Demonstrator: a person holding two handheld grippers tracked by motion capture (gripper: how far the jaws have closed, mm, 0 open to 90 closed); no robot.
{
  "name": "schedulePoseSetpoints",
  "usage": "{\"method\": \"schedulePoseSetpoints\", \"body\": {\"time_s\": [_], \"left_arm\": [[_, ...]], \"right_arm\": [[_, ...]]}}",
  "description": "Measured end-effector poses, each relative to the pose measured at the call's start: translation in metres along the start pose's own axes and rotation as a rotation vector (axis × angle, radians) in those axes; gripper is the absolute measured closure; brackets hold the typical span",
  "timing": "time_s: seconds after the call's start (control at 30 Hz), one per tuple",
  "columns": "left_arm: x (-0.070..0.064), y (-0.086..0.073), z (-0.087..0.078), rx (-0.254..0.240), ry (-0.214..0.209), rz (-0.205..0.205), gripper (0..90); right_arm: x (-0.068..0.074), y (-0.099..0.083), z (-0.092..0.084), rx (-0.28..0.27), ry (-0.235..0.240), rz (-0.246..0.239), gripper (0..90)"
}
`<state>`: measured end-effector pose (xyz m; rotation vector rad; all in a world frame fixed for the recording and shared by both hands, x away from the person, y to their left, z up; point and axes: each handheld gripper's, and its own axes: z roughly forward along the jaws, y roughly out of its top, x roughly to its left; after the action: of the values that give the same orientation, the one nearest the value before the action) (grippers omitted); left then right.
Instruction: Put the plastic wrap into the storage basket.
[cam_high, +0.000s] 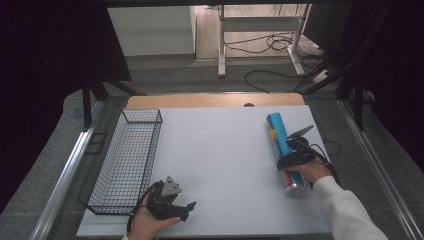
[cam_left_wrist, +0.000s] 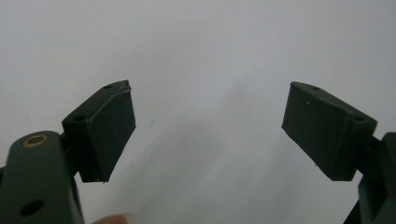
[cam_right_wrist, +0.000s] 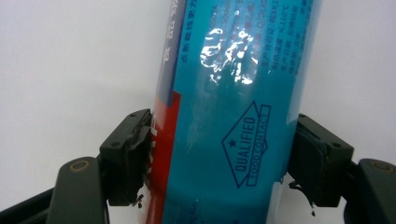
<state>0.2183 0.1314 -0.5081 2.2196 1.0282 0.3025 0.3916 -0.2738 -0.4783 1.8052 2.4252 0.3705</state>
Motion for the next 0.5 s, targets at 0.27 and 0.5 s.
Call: {"method": "schedulePoseSetpoints", "body": {"time_s": [0.27, 0.5], "left_arm": [[0.000, 0.001, 0.001, 0.001, 0.004, 0.000, 17.0], [-0.001, 0.000, 0.001, 0.002, 0.007, 0.003, 17.0]], "right_arm": [[0.008, -0.026, -0.007, 0.015, -0.022, -0.090, 27.8], [0.007, 0.000, -0.004, -0.016, 0.021, -0.051, 20.4]]}}
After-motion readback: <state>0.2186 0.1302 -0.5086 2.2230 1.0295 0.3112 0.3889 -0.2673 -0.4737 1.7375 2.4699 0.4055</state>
